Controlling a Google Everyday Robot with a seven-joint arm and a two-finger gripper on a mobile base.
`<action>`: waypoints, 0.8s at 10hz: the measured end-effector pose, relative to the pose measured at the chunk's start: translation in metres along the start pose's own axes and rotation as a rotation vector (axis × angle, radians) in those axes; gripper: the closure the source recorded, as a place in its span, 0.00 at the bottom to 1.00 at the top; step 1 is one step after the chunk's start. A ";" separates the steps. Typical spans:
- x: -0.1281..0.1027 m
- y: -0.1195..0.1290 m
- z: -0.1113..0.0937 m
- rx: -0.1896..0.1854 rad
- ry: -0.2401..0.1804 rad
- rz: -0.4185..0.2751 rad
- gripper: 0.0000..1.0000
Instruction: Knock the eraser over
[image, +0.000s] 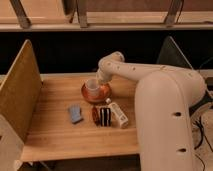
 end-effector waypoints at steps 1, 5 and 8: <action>0.000 0.003 0.000 0.003 0.003 -0.006 0.32; 0.004 0.005 0.002 0.003 0.018 -0.003 0.20; -0.011 -0.003 -0.016 0.029 -0.015 -0.007 0.20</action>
